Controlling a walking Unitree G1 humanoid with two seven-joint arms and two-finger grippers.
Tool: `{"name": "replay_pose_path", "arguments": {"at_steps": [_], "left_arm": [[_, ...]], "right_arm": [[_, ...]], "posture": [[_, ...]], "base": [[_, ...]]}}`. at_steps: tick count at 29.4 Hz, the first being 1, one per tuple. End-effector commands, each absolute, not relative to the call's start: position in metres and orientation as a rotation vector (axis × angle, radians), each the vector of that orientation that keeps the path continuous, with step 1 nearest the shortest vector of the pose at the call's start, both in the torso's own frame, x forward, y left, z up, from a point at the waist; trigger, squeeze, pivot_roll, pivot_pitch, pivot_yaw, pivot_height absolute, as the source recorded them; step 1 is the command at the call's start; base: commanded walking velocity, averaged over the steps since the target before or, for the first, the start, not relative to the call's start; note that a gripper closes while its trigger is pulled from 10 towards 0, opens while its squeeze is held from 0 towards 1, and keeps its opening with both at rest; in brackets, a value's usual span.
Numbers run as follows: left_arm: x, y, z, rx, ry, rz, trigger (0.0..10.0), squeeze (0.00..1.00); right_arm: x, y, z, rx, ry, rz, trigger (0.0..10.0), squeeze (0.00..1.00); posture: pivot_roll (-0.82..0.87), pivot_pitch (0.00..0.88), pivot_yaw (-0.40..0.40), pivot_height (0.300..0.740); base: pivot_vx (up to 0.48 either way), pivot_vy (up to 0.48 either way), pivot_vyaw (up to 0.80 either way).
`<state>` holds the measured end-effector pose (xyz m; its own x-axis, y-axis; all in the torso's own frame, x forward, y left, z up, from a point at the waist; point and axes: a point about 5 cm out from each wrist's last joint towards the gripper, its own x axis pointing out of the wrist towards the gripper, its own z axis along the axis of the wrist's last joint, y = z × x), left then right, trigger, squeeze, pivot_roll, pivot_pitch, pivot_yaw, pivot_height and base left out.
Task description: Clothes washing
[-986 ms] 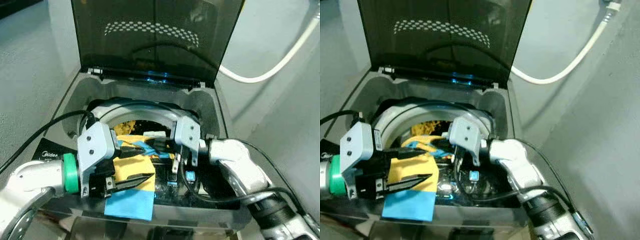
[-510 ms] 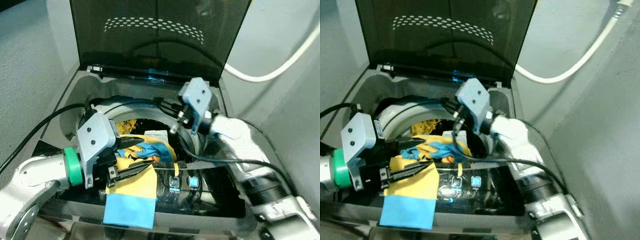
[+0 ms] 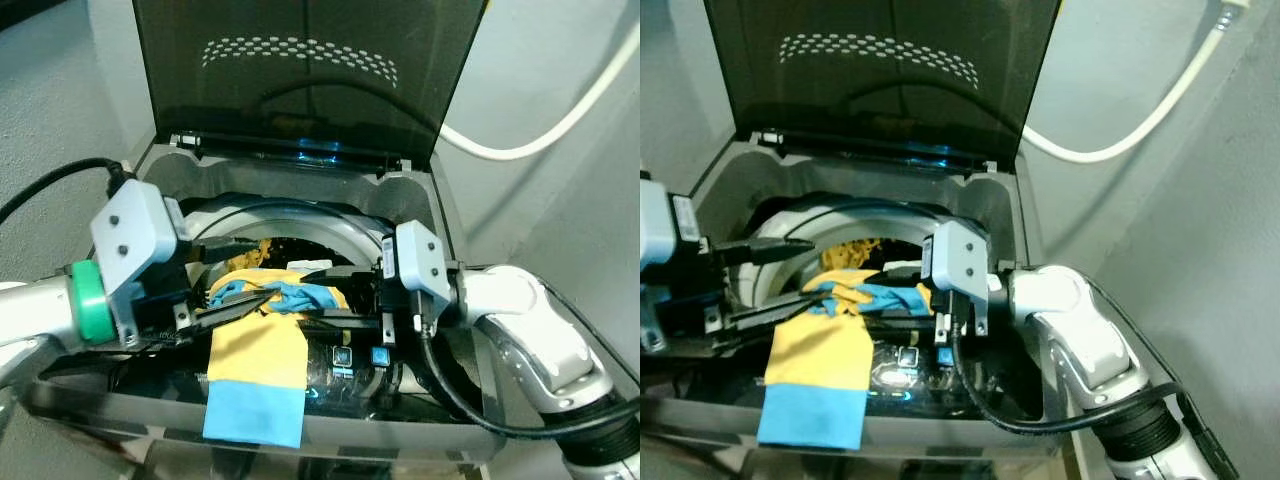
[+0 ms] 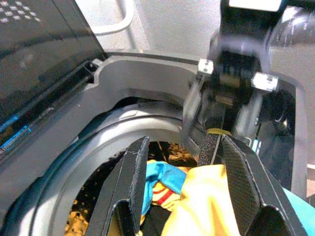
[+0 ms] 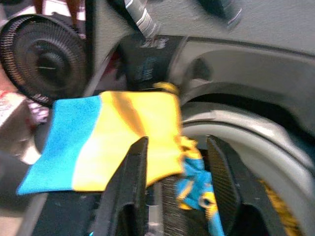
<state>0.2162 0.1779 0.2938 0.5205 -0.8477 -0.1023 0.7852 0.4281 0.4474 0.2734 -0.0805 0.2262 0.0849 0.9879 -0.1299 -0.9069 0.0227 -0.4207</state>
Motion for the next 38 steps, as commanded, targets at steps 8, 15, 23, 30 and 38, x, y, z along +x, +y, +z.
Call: {"name": "replay_pose_path", "arguments": {"at_steps": [8, 15, 23, 30, 38], "left_arm": [[0.209, 0.172, 0.313, 0.528, -0.207, -1.053, 10.0, 0.0], [0.207, 0.17, 0.311, 0.511, -0.193, -1.075, 10.0, 0.0], [0.207, 0.167, 0.309, 0.492, -0.184, -1.087, 10.0, 0.0], [0.209, 0.161, 0.303, 0.454, -0.181, -1.109, 10.0, 0.0], [0.209, 0.161, 0.302, 0.442, -0.179, -1.113, 10.0, 0.0]], "right_arm": [[0.272, -0.06, 0.188, -0.53, -0.09, 1.553, 10.0, 0.0], [0.277, -0.065, 0.185, -0.604, -0.041, 1.533, 9.5, 0.0], [0.277, -0.069, 0.185, -0.622, -0.03, 1.545, 0.0, 0.0], [0.281, -0.07, 0.192, -0.633, -0.052, 1.532, 0.0, 0.0], [0.282, -0.069, 0.195, -0.639, -0.062, 1.522, 0.0, 0.0]], "posture": [[0.17, 0.039, -0.033, 0.72], [0.17, 0.03, -0.039, 0.72], [0.16, 0.027, -0.039, 0.72], [0.14, 0.03, -0.038, 0.72], [0.14, 0.041, -0.038, 0.72]], "base": [[0.0, 0.0, 0.0], [0.0, 0.0, 0.0], [0.0, 0.0, 0.0], [0.0, 0.0, 0.0], [0.0, 0.0, 0.0]]}}
